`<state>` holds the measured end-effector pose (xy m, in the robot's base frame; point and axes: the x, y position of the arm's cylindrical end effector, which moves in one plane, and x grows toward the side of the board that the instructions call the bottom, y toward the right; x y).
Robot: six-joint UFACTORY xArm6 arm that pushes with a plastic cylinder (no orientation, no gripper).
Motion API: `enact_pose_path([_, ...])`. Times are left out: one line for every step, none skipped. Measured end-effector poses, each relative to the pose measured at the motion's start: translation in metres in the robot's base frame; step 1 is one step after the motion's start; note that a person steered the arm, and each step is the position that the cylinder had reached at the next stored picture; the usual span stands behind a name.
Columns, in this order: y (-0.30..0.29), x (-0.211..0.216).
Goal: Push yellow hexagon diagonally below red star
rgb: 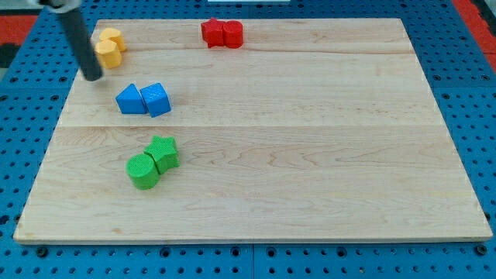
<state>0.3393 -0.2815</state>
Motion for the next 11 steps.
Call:
enact_pose_path([-0.012, -0.031])
enact_pose_path([0.030, -0.034])
enact_pose_path([0.049, -0.035])
enact_pose_path([0.030, -0.042])
enact_pose_path([-0.002, -0.064])
enact_pose_path([-0.022, -0.089])
enact_pose_path([0.021, -0.080])
enact_pose_path([0.093, -0.056])
enact_pose_path([0.126, -0.052])
enact_pose_path([0.093, -0.039])
enact_pose_path([0.113, -0.024])
